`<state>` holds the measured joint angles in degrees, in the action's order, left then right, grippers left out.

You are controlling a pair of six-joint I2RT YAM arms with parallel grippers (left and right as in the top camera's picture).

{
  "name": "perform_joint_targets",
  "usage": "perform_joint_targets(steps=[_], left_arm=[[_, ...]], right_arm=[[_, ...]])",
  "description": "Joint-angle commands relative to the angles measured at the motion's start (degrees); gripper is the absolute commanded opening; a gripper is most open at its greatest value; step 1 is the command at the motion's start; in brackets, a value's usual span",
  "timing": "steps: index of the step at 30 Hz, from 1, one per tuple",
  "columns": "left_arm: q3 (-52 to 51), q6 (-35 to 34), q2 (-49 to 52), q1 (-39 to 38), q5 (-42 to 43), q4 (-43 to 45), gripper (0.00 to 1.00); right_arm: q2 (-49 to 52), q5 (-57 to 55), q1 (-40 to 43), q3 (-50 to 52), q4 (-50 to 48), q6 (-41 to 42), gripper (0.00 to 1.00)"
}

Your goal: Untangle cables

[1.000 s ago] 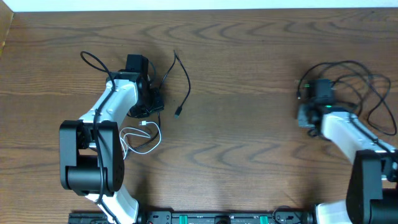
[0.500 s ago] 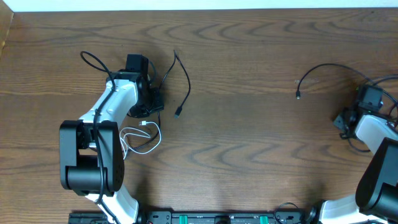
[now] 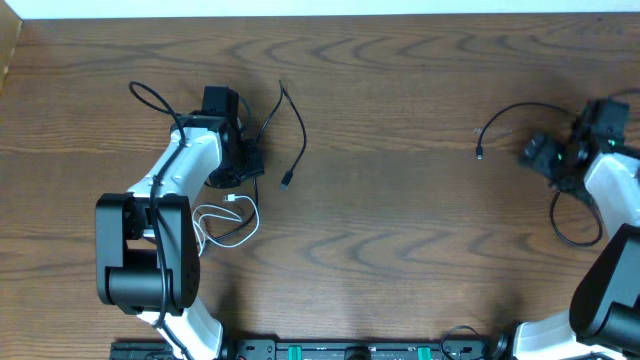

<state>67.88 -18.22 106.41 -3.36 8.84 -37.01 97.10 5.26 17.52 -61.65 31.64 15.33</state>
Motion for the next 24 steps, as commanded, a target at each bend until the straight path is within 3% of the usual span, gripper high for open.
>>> perform_joint_targets(steps=[1,9,16,24], left_arm=[[-0.3,-0.1,0.3,0.4,1.2,0.8,0.36],[-0.3,-0.2,0.3,0.4,4.7,5.7,0.35],[-0.7,-0.6,0.3,0.4,4.7,4.9,0.33],[-1.7,-1.2,0.3,0.4,4.7,4.8,0.08]], right_arm=[[0.0,16.1,-3.5,-0.4,-0.4,-2.9,0.99],[0.0,16.1,-13.1,-0.3,-1.3,-3.0,0.99],[0.0,16.1,-20.8,-0.3,-4.0,-3.0,0.99],[0.0,16.0,-27.1,-0.3,-6.6,-3.0,0.99]])
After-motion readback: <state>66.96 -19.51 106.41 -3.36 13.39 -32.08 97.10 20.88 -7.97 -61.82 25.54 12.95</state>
